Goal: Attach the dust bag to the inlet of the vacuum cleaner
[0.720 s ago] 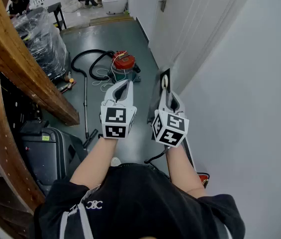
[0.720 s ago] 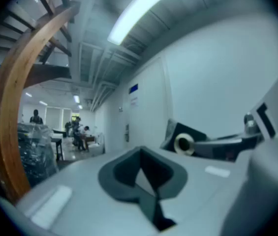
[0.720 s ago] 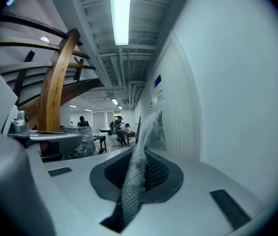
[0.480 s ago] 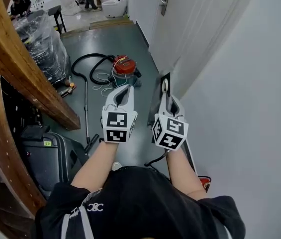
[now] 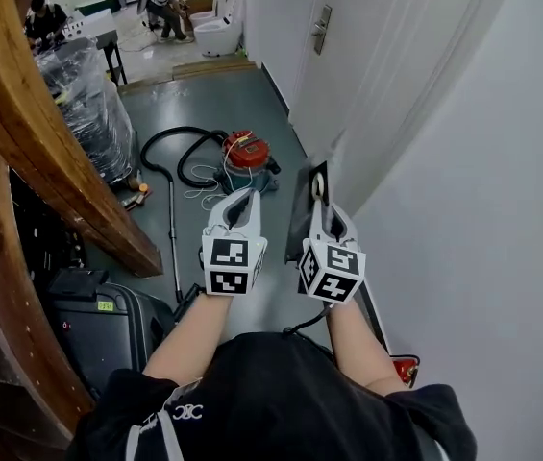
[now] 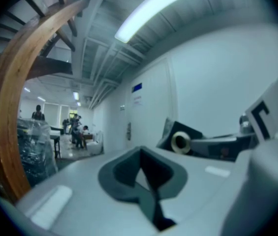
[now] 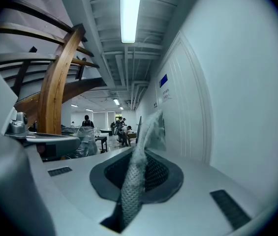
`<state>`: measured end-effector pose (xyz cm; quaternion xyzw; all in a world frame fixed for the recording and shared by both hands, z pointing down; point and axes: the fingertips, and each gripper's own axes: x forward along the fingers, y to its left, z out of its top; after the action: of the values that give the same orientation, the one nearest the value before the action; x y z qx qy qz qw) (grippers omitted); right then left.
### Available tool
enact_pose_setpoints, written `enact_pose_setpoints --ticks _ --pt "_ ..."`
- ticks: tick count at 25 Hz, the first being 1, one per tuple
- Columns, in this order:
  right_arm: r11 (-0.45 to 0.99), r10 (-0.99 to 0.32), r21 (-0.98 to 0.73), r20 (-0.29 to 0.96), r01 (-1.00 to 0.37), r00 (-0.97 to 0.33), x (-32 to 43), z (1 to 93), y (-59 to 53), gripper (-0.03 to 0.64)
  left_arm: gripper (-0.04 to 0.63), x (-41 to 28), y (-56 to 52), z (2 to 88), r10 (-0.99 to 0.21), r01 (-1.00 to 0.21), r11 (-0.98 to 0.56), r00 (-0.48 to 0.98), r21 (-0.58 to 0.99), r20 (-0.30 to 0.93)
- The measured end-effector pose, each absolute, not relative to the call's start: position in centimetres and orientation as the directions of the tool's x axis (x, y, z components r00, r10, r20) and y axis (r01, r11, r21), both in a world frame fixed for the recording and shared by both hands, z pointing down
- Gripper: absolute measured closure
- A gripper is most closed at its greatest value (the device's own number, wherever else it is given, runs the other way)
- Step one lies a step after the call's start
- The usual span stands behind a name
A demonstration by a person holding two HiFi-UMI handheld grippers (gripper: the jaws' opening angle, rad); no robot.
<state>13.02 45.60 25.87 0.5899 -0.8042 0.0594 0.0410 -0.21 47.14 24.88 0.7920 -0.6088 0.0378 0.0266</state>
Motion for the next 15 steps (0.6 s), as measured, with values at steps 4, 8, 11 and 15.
enact_pose_setpoints --ticks 4,8,11,15 --pt "0.293 -0.945 -0.07 0.128 -0.954 -0.3 11.1 26.1 45.3 0.595 0.597 -3.1 46.8 25.4 -0.965 -0.969 -0.246 0.244 -0.009 0.095" --pt "0.275 -0.95 -0.089 0.125 -0.957 -0.285 9.8 25.9 44.2 0.595 0.597 -5.4 46.4 26.4 -0.963 -0.97 -0.244 0.243 0.003 0.113" --pt "0.272 -0.952 -0.08 0.119 -0.959 -0.281 8.8 25.8 43.3 0.595 0.597 -6.8 46.0 26.8 -0.965 -0.971 -0.239 0.238 0.003 0.115" --pt "0.259 -0.957 -0.077 0.118 -0.963 -0.266 8.4 26.4 41.6 0.595 0.597 -8.3 44.9 27.5 -0.969 -0.975 -0.222 0.221 0.005 0.113"
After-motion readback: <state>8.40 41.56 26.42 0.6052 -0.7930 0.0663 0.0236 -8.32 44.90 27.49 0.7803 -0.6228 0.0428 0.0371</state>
